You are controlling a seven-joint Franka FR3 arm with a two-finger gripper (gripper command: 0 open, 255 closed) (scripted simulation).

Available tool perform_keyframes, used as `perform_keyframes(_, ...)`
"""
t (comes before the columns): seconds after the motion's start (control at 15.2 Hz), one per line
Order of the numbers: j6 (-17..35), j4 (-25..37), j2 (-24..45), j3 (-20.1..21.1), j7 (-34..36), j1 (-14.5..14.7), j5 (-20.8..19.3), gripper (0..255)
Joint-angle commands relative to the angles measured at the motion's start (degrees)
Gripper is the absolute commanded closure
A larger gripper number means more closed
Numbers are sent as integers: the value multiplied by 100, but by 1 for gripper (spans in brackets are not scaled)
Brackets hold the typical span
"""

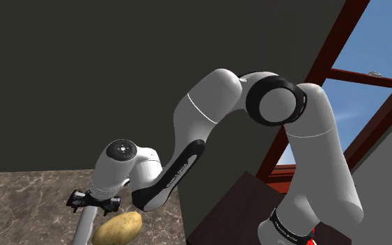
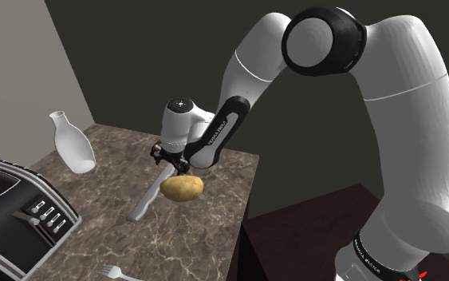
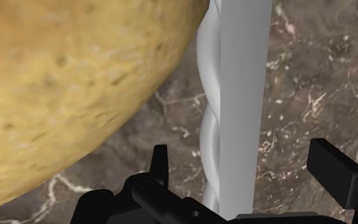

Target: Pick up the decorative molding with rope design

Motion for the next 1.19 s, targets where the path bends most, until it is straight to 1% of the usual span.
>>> perform_keyframes(0.0, 86, 42, 109, -98, 75, 77, -69, 0)
perform_keyframes(0.07, 87, 42, 109, -98, 75, 78, -68, 0)
perform_keyframes(0.13, 86, 40, 107, -101, 84, 87, -70, 255)
perform_keyframes(0.73, 87, 42, 109, -98, 75, 77, -68, 255)
perform_keyframes(1.12, -199, -98, -265, 229, -171, -179, 168, 255)
